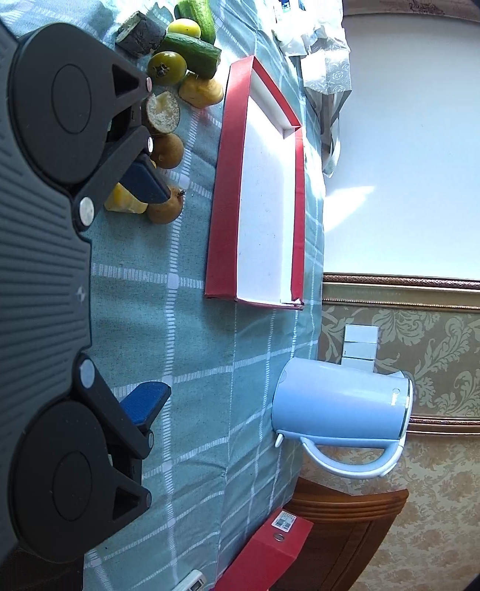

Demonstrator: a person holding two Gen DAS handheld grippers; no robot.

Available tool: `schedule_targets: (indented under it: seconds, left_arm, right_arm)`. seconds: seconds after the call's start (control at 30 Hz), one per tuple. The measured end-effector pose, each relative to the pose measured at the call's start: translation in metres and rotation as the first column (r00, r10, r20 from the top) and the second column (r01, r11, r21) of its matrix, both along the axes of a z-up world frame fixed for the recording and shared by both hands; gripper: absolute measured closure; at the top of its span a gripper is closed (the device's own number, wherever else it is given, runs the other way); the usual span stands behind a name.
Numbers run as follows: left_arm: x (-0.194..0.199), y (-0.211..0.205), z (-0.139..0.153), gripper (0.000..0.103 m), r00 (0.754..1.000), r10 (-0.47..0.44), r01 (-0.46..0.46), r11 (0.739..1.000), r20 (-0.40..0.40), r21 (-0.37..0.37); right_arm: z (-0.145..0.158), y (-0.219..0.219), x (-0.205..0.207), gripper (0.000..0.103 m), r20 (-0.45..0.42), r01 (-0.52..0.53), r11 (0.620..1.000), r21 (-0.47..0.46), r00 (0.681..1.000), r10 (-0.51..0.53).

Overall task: Organize fruits
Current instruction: 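Move left tool toward dark eggplant chunk while right tool approaches yellow pepper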

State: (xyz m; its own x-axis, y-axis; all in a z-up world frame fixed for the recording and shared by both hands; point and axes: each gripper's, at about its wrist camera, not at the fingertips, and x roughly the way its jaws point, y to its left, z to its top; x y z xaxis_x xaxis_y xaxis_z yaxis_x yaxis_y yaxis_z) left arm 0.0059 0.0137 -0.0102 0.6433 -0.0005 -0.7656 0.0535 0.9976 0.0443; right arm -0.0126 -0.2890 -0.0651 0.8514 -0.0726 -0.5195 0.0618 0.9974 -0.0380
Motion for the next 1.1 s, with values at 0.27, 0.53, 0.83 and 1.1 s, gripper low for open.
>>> schedule_targets:
  seconds: [0.27,0.53,0.83,1.1]
  left_arm:
    - [0.000,0.001,-0.001,0.000,1.000,0.003,-0.003,1.000,0.000,-0.001]
    - [-0.001,0.002,-0.001,0.000,1.000,0.003,-0.003,1.000,-0.001,-0.001]
    - [0.000,0.002,-0.001,0.000,1.000,0.000,0.000,1.000,-0.004,-0.001]
    - [0.003,0.002,0.000,0.000,1.000,-0.003,0.003,1.000,-0.004,-0.004]
  right_arm:
    - [0.009,-0.002,-0.013,0.000,0.009,-0.028,0.999,0.043,1.000,0.027]
    - [0.014,0.000,-0.025,0.000,0.014,-0.046,0.995,0.085,0.999,0.045]
    - [0.016,0.007,-0.029,0.000,0.015,-0.054,0.995,0.079,0.998,0.053]
    - [0.018,0.016,-0.031,0.000,0.014,-0.093,0.995,0.047,0.996,0.093]
